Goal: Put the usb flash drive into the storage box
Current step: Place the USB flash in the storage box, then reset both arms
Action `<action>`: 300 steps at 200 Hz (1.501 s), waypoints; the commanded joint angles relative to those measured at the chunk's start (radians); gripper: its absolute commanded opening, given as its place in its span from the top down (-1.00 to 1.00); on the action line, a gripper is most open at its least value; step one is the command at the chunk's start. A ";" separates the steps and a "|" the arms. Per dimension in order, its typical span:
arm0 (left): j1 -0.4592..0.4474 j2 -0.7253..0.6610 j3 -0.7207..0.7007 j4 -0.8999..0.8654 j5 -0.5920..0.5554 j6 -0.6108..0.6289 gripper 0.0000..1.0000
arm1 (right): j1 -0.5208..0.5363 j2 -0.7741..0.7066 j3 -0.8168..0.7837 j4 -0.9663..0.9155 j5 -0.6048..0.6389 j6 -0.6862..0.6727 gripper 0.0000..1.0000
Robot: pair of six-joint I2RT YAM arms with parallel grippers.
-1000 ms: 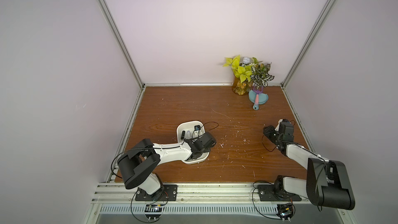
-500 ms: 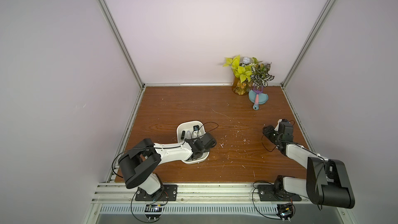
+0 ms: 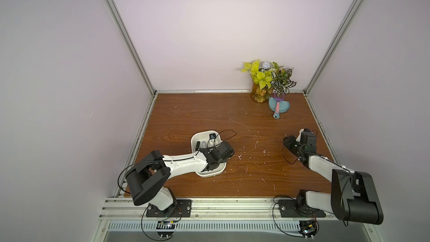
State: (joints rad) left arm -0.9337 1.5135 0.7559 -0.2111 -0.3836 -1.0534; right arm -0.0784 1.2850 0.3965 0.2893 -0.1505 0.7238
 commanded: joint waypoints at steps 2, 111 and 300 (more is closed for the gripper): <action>0.009 -0.050 0.031 -0.048 0.003 0.028 0.31 | 0.009 0.010 0.011 0.019 -0.019 0.008 0.18; 0.186 -0.377 -0.008 -0.115 -0.163 0.235 -0.27 | 0.080 -0.047 0.029 0.004 0.053 -0.054 0.08; 0.727 -0.156 -0.596 1.436 -0.283 1.052 -0.96 | 0.273 -0.235 -0.343 0.754 0.780 -0.684 -0.67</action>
State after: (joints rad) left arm -0.2508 1.3067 0.1246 1.0252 -0.7116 -0.0711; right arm 0.2115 0.9020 0.0368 0.7624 0.5900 0.1799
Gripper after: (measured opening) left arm 0.984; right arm 0.822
